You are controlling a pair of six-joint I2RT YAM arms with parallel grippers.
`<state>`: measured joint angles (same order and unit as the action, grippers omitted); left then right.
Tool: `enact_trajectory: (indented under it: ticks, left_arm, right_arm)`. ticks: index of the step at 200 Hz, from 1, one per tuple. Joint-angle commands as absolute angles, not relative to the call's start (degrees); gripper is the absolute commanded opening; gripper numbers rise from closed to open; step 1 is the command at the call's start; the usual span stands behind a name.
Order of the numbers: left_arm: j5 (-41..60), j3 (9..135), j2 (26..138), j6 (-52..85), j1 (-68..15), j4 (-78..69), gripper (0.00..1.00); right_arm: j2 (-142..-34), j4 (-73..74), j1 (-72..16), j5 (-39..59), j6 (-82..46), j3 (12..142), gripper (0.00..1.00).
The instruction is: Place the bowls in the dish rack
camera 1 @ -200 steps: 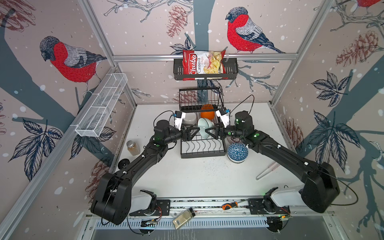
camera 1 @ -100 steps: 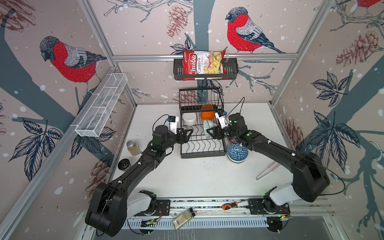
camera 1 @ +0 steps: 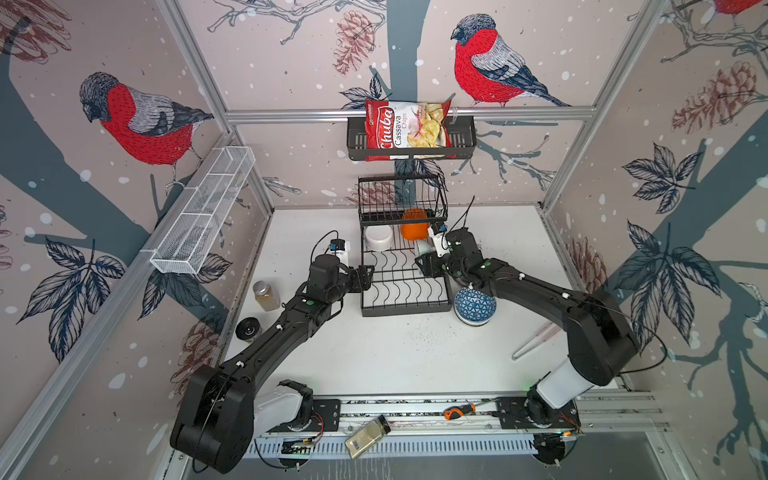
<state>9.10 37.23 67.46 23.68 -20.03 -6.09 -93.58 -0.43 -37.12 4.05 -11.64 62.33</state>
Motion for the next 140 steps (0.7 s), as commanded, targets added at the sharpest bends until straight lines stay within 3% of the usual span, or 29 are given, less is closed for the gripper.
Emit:
enact_trajectory:
  ticks: [1,140]
  left_arm:
    - [6.24,37.09,67.92,23.72,-20.03,-4.07,0.74]
    - [7.04,35.60,68.04,23.85,-20.02,-5.54,0.74]
  right_arm:
    - [-95.03,3.08,-37.57,0.64,-9.72,63.59,0.48]
    - [-102.58,8.38,-38.14,-5.42,-10.26,66.73,0.49]
